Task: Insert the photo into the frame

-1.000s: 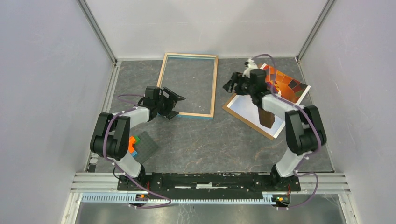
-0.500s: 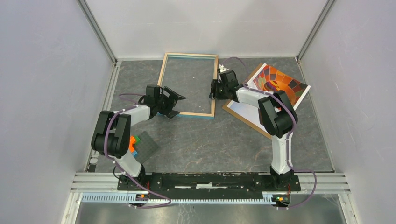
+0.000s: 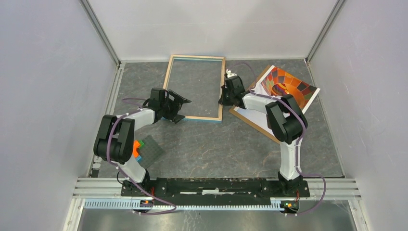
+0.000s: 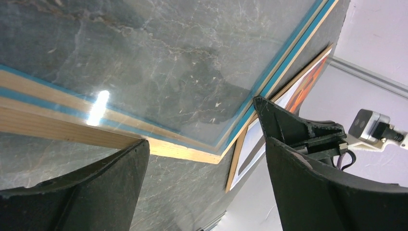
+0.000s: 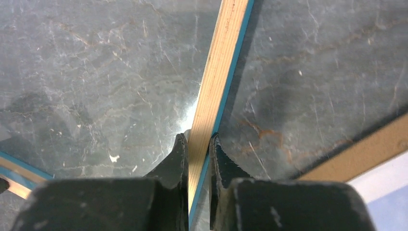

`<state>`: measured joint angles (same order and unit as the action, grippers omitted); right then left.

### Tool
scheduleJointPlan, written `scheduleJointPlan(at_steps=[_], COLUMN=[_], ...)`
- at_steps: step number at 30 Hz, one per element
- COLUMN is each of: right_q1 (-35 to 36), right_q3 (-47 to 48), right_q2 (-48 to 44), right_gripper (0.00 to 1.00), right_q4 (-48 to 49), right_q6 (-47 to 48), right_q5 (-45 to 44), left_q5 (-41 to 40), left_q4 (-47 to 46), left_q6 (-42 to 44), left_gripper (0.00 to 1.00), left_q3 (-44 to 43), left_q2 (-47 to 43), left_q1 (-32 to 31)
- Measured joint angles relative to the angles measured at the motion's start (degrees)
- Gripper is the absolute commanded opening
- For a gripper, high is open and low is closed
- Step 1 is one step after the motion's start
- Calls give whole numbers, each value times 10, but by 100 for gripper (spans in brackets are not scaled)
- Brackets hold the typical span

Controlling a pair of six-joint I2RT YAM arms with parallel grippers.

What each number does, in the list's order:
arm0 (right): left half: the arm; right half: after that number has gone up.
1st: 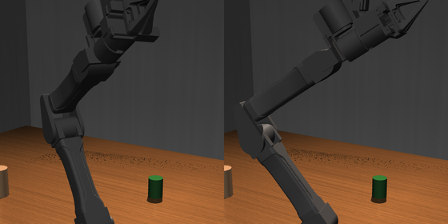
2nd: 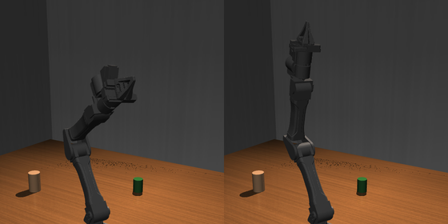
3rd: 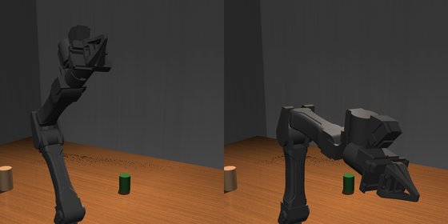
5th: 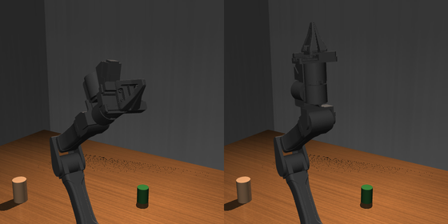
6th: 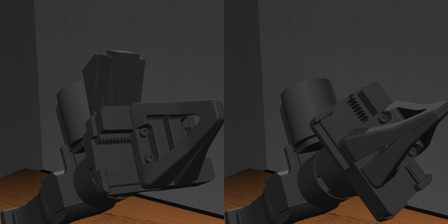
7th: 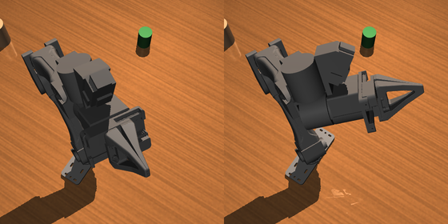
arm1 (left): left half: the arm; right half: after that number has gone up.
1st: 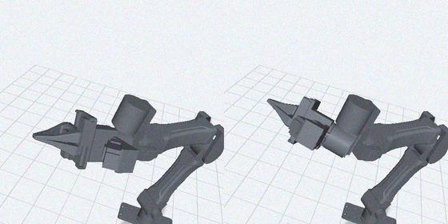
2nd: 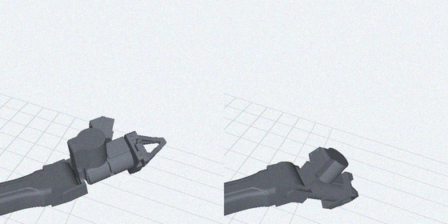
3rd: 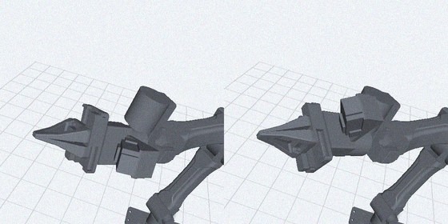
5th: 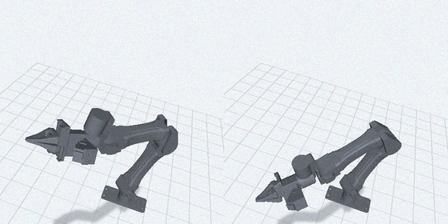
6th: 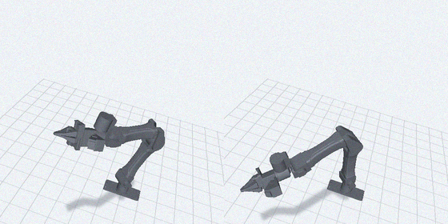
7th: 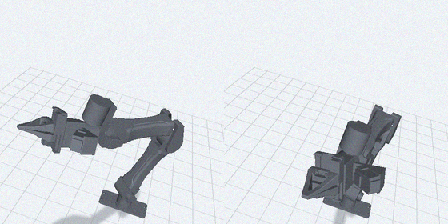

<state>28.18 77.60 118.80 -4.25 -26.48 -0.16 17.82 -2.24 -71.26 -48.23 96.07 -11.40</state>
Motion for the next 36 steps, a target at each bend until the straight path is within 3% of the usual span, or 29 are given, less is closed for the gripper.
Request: scheduleJointPlan(at_steps=[12, 19, 23, 29, 33, 36], right_q1=[20, 24, 25, 27, 34, 45], right_q3=[-199, -279, -304, -320, -320, -318], right_q2=[-121, -185, -212, -251, -272, -288], right_gripper=[3, 7, 23, 59, 69, 75], right_q4=[103, 115, 104, 45, 6, -17], right_q6=[-18, -17, -14, 47, 100, 127], right_q5=[-23, -20, -21, -24, -26, -33], left_q5=[-23, -27, -22, -84, -160, -195], left_q4=[-6, 15, 37, 158, 233, 229], left_q6=[-2, 18, 43, 141, 207, 237], left_gripper=[100, 100, 100, 100, 97, 85], left_q3=[78, 137, 149, 143, 71, 30], left_q2=[-75, -153, -181, -270, -297, -284], left_q1=[-17, -33, -33, -22, -4, 4])
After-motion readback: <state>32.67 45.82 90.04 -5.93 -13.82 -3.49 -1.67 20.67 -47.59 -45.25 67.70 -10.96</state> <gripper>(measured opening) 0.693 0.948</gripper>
